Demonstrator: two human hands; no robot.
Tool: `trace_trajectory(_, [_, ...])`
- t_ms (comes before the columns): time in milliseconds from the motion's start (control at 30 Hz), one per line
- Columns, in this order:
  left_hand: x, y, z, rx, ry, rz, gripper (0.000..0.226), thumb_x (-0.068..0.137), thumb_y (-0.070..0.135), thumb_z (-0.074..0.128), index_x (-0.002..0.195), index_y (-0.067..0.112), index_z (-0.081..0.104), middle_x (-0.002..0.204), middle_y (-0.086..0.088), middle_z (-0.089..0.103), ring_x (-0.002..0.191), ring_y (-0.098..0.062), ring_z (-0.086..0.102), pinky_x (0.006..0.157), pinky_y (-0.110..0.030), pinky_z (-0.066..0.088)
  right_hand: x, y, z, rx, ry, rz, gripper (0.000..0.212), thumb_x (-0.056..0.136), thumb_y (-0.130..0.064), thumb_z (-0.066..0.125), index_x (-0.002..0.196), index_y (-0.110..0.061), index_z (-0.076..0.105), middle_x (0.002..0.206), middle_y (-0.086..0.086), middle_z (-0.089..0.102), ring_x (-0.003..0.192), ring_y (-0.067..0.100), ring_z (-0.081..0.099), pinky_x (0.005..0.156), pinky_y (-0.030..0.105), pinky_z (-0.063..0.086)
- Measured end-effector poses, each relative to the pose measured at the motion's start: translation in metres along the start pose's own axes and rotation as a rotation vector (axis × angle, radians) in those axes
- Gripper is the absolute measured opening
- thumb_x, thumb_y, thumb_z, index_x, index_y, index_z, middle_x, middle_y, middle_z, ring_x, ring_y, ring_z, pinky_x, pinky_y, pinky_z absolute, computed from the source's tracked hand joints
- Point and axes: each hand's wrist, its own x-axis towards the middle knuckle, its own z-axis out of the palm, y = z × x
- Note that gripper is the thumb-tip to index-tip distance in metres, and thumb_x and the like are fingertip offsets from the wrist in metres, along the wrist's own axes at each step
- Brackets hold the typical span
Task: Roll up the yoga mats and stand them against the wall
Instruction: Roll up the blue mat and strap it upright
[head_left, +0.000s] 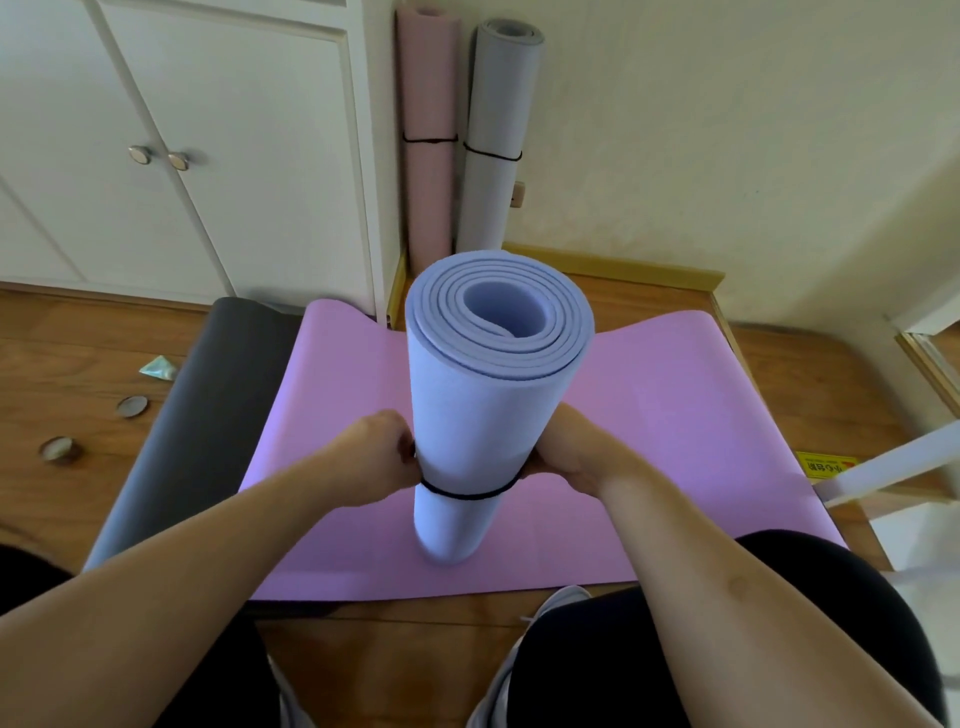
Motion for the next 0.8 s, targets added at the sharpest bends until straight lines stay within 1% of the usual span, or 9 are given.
trace_trajectory(67, [0.001,-0.001,0.007,0.002,0.005,-0.017,0.052,0.080,0.048,0.057,0.104,0.002,0.067,0.101,-0.015,0.071,0.086,-0.033,0.069,0.079,-0.051,0.060,-0.001,0.002,0.001,-0.005,0.009,-0.001,0.034,0.092,-0.009,0.051,0.115,0.004,0.072,0.103,0.022,0.078,0.090,0.033,0.079,0.084,0.049,0.066])
trace_trajectory(100, [0.000,0.002,0.007,-0.055,-0.011,-0.034,0.046,0.086,0.044,0.058,0.103,0.003,0.068,0.098,-0.014,0.072,0.080,-0.029,0.072,0.077,-0.048,0.062,-0.002,0.002,0.000,0.009,0.025,-0.004,0.033,0.093,-0.008,0.051,0.114,0.004,0.073,0.104,0.024,0.077,0.089,0.035,0.078,0.081,0.047,0.067])
trace_trajectory(133, [0.000,0.005,0.008,-0.154,-0.029,-0.067,0.035,0.094,0.035,0.059,0.104,0.003,0.068,0.096,-0.013,0.074,0.076,-0.025,0.075,0.075,-0.045,0.064,-0.005,0.002,0.000,0.032,0.035,-0.010,0.032,0.093,-0.007,0.051,0.113,0.003,0.074,0.105,0.026,0.076,0.089,0.037,0.076,0.078,0.045,0.067])
trace_trajectory(200, [0.002,0.007,0.008,-0.483,-0.075,-0.178,0.025,0.102,0.014,0.057,0.105,-0.006,0.071,0.094,-0.018,0.076,0.080,-0.025,0.077,0.074,-0.038,0.066,-0.014,0.000,-0.001,0.087,0.023,-0.033,0.033,0.091,-0.006,0.051,0.112,0.000,0.076,0.106,0.027,0.075,0.086,0.037,0.073,0.075,0.042,0.066])
trace_trajectory(267, [-0.004,0.009,0.004,-0.806,-0.149,-0.259,0.025,0.100,0.007,0.055,0.102,-0.012,0.072,0.095,-0.024,0.075,0.090,-0.029,0.075,0.084,-0.040,0.066,-0.024,-0.004,-0.002,0.179,0.014,-0.033,0.035,0.091,-0.006,0.049,0.110,0.000,0.078,0.105,0.029,0.075,0.084,0.034,0.071,0.078,0.044,0.066])
trace_trajectory(367, [-0.008,0.005,-0.001,-1.013,-0.151,-0.260,0.025,0.100,0.008,0.054,0.103,-0.007,0.074,0.106,-0.022,0.075,0.102,-0.030,0.074,0.099,-0.041,0.060,-0.032,-0.011,-0.002,0.371,0.010,0.024,0.036,0.091,0.001,0.047,0.111,0.008,0.076,0.109,0.033,0.073,0.090,0.038,0.073,0.082,0.045,0.066])
trace_trajectory(500, [-0.004,-0.002,-0.006,-1.006,-0.075,-0.251,0.026,0.101,0.009,0.056,0.109,-0.006,0.075,0.115,-0.021,0.075,0.112,-0.031,0.073,0.102,-0.042,0.059,-0.034,-0.012,0.001,0.467,-0.046,0.123,0.032,0.093,0.012,0.049,0.114,0.014,0.073,0.111,0.027,0.077,0.101,0.037,0.078,0.088,0.040,0.065])
trace_trajectory(633, [-0.001,-0.005,-0.006,-0.947,-0.103,-0.249,0.023,0.099,0.009,0.060,0.107,-0.002,0.078,0.110,-0.014,0.078,0.109,-0.025,0.074,0.101,-0.041,0.059,-0.027,-0.006,0.005,0.373,-0.041,0.096,0.028,0.090,0.015,0.055,0.112,0.016,0.073,0.110,0.025,0.078,0.101,0.034,0.078,0.093,0.039,0.063])
trace_trajectory(800, [0.004,-0.002,0.003,-0.827,-0.029,-0.224,0.031,0.104,0.019,0.060,0.104,-0.008,0.075,0.108,-0.019,0.078,0.100,-0.024,0.076,0.096,-0.039,0.062,-0.019,-0.001,0.013,0.124,0.075,0.063,0.024,0.092,0.004,0.059,0.107,0.010,0.076,0.099,0.019,0.080,0.088,0.029,0.081,0.089,0.039,0.065])
